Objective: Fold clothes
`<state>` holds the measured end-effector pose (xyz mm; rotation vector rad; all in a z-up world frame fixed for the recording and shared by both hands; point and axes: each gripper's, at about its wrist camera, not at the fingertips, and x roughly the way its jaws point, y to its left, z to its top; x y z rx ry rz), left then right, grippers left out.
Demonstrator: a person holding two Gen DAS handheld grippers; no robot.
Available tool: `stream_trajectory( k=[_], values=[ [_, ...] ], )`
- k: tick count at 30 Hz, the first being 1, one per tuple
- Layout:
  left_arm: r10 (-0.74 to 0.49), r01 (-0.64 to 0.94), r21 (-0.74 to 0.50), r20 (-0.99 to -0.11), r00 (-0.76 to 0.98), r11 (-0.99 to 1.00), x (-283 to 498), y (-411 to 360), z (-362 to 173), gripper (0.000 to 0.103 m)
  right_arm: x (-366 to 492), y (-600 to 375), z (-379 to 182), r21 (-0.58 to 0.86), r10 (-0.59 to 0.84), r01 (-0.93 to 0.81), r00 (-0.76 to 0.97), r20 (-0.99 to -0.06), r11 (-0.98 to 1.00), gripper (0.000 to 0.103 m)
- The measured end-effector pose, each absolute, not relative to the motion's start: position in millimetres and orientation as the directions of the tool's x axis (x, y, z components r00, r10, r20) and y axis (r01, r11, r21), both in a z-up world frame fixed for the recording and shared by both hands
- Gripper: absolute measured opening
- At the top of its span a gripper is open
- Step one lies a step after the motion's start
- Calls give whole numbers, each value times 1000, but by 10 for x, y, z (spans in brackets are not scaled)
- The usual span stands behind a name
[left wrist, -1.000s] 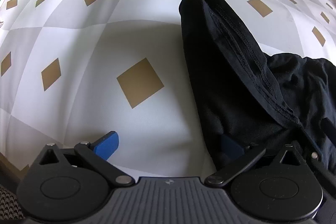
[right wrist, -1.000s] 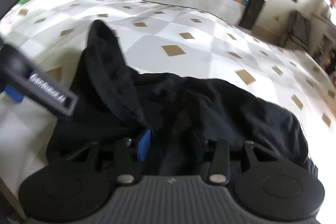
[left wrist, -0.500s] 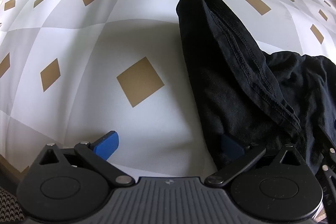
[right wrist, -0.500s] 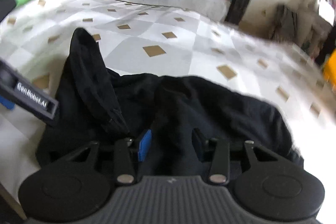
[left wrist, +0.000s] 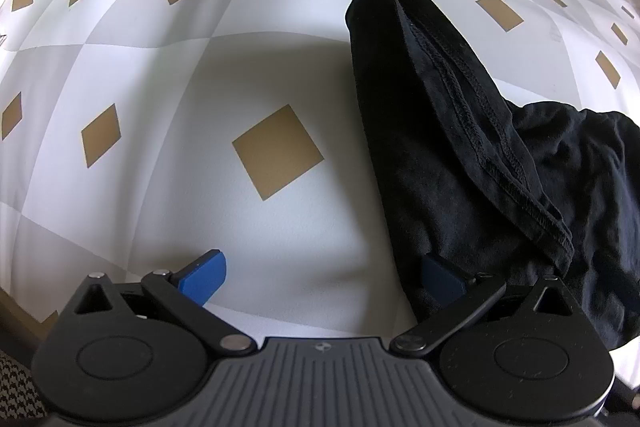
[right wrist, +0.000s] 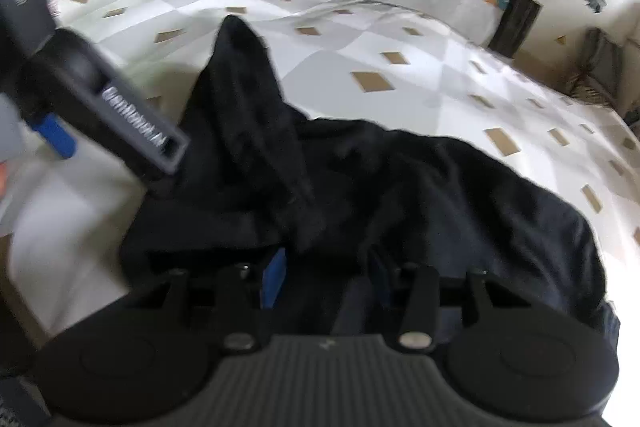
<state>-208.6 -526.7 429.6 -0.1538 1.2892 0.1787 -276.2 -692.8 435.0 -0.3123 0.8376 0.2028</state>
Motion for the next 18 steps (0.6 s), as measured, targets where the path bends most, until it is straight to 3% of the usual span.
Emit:
stream_trajectory(
  k=[9,14,18],
  values=[
    [47,-202,-10,-960,276,979,-2095,-5280,4292,103,-2682,-7054,4396,-235,-38,-183,708,-705,955,43],
    [46,-199,-11,-960,276,980,-2091,-5266,4293,103,-2642,-7158,4429,-178,-18,-161,693,-721,971,44],
    [43,-199,-13,-961,274,980,-2091,-5257,4293,103,-2699,-7104,4527,-154,45,-238,665,-745,959,43]
  ],
)
